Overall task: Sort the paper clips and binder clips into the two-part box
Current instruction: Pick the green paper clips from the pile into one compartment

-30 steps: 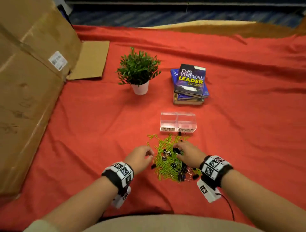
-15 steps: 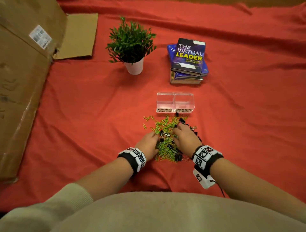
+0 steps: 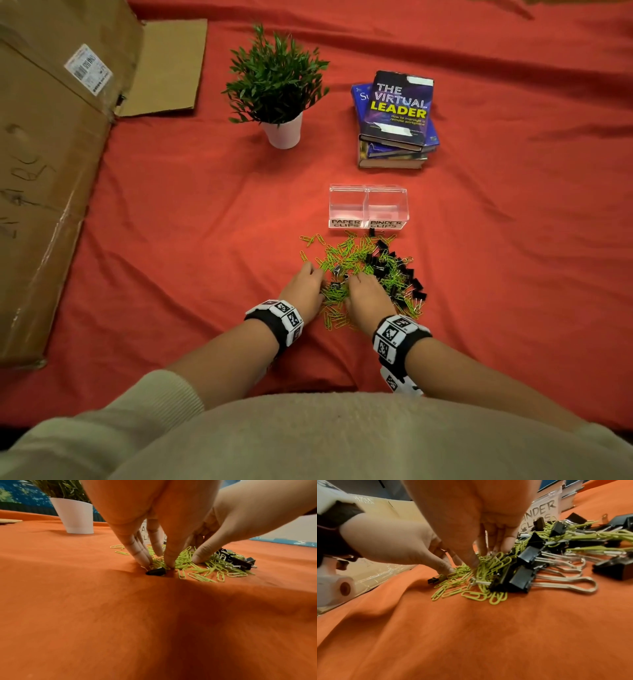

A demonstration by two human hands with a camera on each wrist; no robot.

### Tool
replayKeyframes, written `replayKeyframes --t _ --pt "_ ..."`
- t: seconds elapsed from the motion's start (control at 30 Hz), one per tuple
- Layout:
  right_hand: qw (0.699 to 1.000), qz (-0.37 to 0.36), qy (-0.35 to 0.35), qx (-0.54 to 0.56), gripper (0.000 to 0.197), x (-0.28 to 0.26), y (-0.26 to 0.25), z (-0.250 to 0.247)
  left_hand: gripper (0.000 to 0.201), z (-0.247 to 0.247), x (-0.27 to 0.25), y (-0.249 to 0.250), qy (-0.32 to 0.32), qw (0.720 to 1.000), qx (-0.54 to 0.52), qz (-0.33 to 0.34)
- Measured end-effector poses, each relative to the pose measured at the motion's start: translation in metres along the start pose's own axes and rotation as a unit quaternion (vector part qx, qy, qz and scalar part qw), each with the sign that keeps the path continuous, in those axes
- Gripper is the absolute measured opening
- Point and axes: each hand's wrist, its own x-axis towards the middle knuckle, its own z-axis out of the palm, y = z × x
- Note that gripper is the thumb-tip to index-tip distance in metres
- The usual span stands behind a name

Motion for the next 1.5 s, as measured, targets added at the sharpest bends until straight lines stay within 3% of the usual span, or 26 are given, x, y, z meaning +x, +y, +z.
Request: replayKeyframes --t 0.13,0.3,0.5,0.63,0.77,0.9,1.13,1.2,1.33,1.5 --pt "0.994 0.052 -0.045 0.081 0.022 0.008 0.007 -0.01 0.037 -0.001 0.001 0.0 0.0 1.0 0.014 0.0" --pt "0.969 0.095 -0.069 0.217 0.002 0.017 0.021 -0.032 0.021 -0.002 0.004 -0.001 -0.004 0.997 0.065 0.03" --pt "0.916 0.115 -0.121 0.364 0.009 0.035 0.032 -0.087 0.025 -0.008 0.008 -0.001 -0.018 0.995 0.086 0.053" --pt "0.904 0.112 -0.072 0.405 0.005 0.063 0.028 -0.124 0.026 -0.013 0.013 0.0 -0.035 0.996 0.071 0.044" --pt "0.949 0.121 0.011 0.292 0.006 0.106 0.022 -0.136 0.022 -0.018 0.015 -0.001 -0.051 0.998 0.009 0.037" --pt "0.984 0.098 0.015 0.149 0.017 0.126 0.011 -0.127 0.015 -0.028 0.014 0.001 -0.044 0.997 -0.068 0.007" --pt "0.988 0.031 0.064 0.136 0.021 0.101 0.011 -0.11 0.014 -0.077 0.032 0.018 -0.01 0.988 -0.153 0.02" --pt "0.992 0.005 0.031 0.124 0.016 0.082 0.016 -0.092 0.014 -0.095 0.046 0.029 0.01 0.986 -0.166 0.031" --pt "0.996 -0.068 -0.052 0.01 0.023 0.048 0.031 -0.051 0.013 -0.115 0.085 0.047 0.054 0.99 -0.126 0.038" --pt "0.994 -0.089 -0.015 -0.059 0.022 0.035 0.042 -0.037 0.018 -0.105 0.114 0.053 0.05 0.996 -0.072 0.013"
